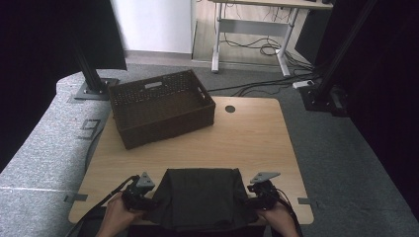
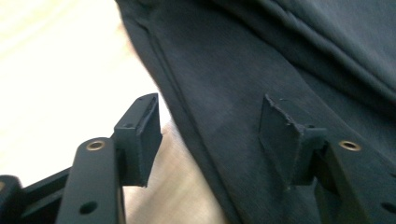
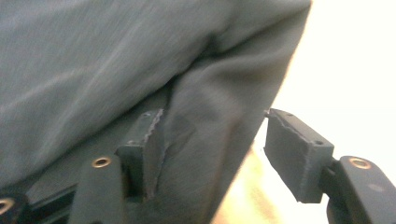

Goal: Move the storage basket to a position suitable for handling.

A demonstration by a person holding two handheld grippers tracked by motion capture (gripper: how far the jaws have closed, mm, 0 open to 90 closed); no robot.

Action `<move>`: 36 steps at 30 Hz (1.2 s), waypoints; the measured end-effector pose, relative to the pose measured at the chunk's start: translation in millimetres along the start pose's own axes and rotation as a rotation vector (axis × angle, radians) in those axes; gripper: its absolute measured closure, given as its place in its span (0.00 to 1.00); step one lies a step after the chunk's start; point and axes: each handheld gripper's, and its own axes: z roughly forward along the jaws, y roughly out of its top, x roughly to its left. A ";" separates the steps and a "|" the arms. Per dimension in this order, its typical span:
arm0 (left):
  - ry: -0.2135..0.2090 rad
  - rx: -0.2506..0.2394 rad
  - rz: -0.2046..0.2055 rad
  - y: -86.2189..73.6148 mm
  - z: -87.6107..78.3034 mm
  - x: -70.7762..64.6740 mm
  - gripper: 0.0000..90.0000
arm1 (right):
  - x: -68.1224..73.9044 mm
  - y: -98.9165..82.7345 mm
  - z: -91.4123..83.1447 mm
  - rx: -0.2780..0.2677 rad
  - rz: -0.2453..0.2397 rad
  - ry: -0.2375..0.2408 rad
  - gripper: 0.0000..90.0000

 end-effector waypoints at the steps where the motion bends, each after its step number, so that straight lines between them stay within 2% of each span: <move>1: 0.009 -0.008 -0.007 1.9 -0.9 3.1 0.38 | -1.7 1.7 -1.3 -0.006 0.006 -0.008 0.40; 5: 0.047 -0.057 -0.039 10.2 -5.7 18.9 0.32 | -14.1 10.5 -2.7 -0.028 0.013 -0.048 0.36; 9: 0.062 -0.076 -0.091 18.5 -7.8 37.7 0.25 | -24.4 14.8 0.6 -0.046 0.025 -0.089 0.33; 11: 0.086 -0.084 -0.108 23.5 -9.3 47.2 0.23 | -30.2 15.8 2.9 -0.052 0.036 -0.103 0.31; 14: 0.120 -0.093 -0.119 32.2 -11.9 59.3 0.19 | -38.2 16.2 6.5 -0.059 0.055 -0.136 0.26; 16: 0.121 -0.101 -0.133 39.4 -15.5 68.7 0.16 | -44.1 16.1 8.2 -0.069 0.066 -0.148 0.21; 19: 0.113 -0.114 -0.151 49.3 -22.1 80.3 0.16 | -52.0 14.1 11.2 -0.087 0.089 -0.172 0.14; 21: 0.126 -0.116 -0.158 56.2 -26.9 86.8 0.15 | -57.3 11.1 12.8 -0.091 0.099 -0.194 0.14; 26: 0.144 -0.128 -0.170 71.0 -41.2 101.3 0.14 | -70.7 -1.1 18.2 -0.083 0.139 -0.218 0.01; 31: 0.176 -0.137 -0.185 83.7 -55.0 116.9 0.14 | -80.7 -12.2 23.4 -0.072 0.169 -0.242 0.00; 34: 0.190 -0.150 -0.195 88.7 -62.3 123.3 0.16 | -82.2 -14.8 24.7 -0.082 0.152 -0.271 0.00; 36: 0.214 -0.149 -0.192 93.2 -67.7 127.8 0.16 | -82.5 -15.7 25.6 -0.098 0.156 -0.282 0.00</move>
